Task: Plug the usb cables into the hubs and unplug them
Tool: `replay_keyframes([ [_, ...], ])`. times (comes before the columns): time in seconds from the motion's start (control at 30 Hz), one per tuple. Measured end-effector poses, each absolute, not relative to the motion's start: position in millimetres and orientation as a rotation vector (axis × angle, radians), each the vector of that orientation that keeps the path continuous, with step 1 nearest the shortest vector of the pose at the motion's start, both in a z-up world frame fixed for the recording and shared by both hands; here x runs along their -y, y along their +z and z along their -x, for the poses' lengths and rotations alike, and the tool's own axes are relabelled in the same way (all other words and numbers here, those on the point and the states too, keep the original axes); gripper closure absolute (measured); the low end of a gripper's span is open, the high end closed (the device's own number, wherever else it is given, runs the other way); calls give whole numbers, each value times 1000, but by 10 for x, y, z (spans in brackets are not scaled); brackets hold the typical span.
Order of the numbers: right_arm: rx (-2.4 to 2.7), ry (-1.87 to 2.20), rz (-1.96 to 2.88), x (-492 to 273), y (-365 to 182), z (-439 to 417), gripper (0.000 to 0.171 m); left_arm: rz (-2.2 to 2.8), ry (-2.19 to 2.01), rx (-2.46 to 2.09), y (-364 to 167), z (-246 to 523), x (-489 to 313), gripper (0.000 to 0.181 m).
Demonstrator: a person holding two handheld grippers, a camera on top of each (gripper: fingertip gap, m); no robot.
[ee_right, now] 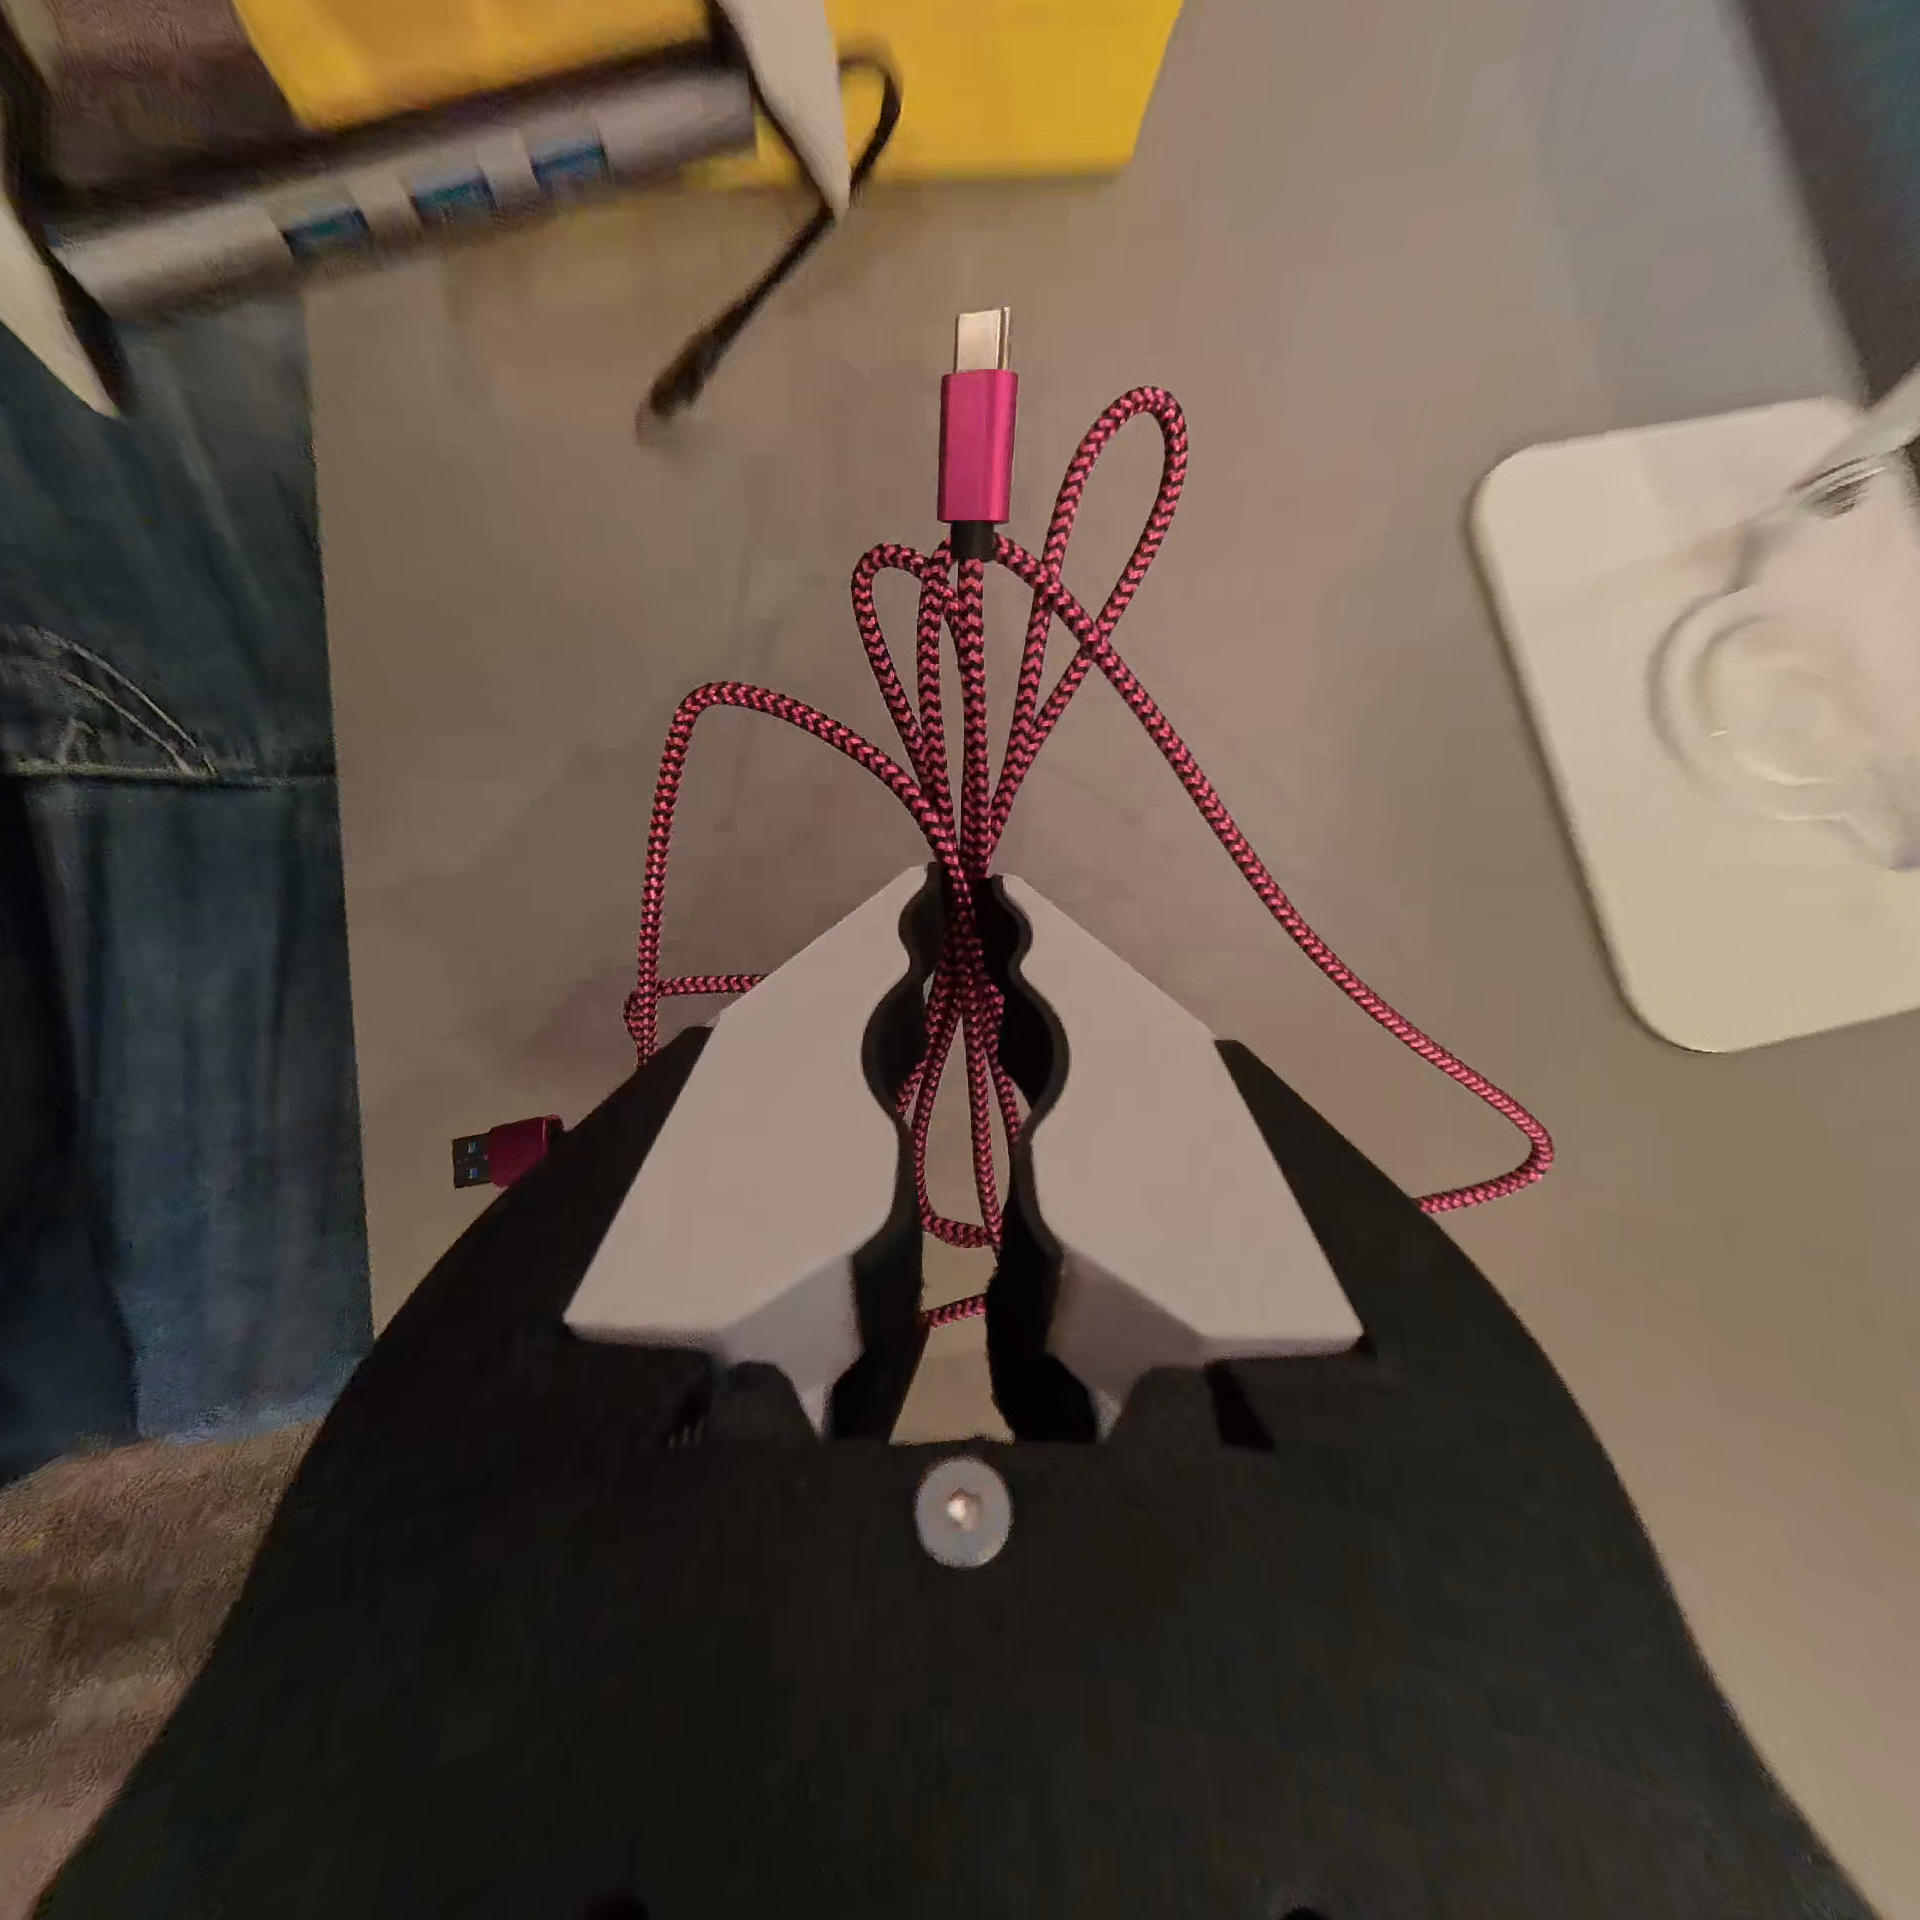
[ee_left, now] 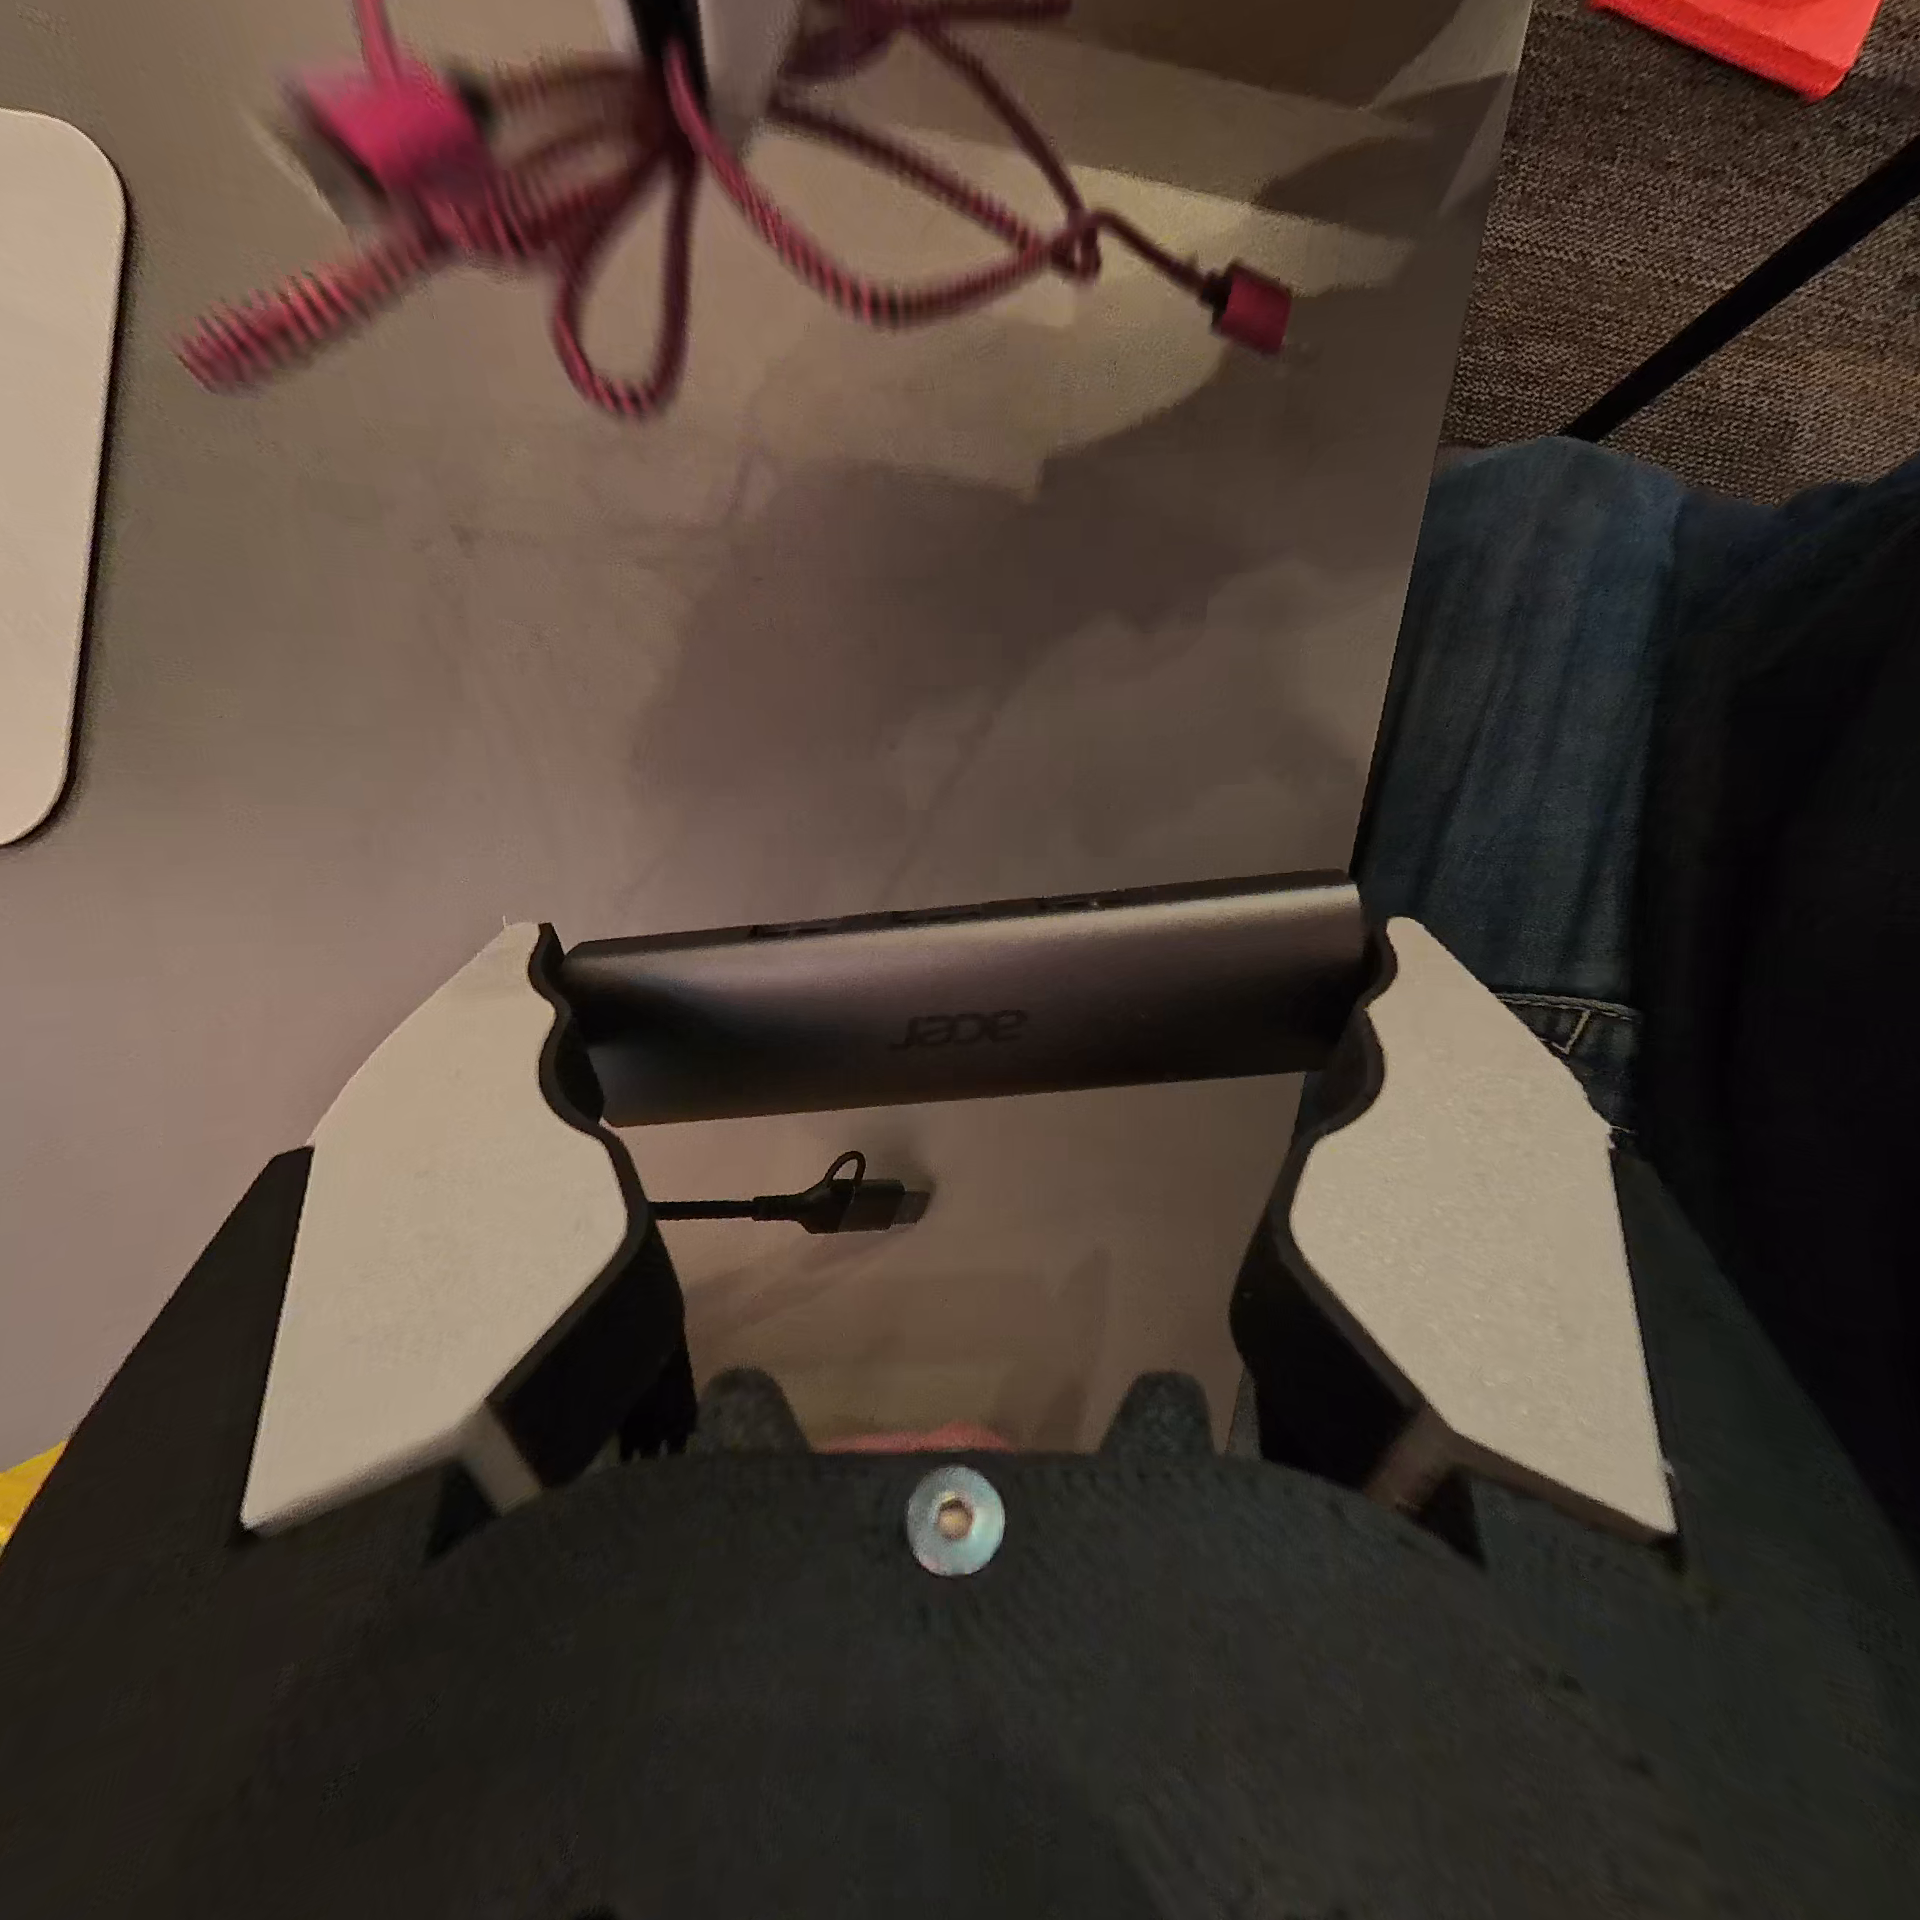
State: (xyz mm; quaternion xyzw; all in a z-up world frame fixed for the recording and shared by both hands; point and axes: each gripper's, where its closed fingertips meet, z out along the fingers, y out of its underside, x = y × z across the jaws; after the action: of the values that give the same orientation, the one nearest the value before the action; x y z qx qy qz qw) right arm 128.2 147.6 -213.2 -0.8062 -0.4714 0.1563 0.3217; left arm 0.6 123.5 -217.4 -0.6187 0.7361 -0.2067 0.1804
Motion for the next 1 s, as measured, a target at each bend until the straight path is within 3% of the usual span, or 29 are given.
replay_keyframes([
  [0.3, 1025, 1, 1911, -1108, -562, -2293, 167, 1763, -577, -2062, -2226, 48, -1267, 47],
  [0.43, 1008, -366, 1927, -690, -327, -3022, 166, 1766, -575, -2055, -2227, 49, -1283, 47],
  [0.67, 1051, -646, 2064, -52, -972, -3835, 167, 1767, -560, -2064, -2249, 18, -1256, 47],
  [1.0, 1101, -495, 2247, 414, -2400, -3954, 166, 1785, -536, -2060, -2245, 55, -1254, 47],
])
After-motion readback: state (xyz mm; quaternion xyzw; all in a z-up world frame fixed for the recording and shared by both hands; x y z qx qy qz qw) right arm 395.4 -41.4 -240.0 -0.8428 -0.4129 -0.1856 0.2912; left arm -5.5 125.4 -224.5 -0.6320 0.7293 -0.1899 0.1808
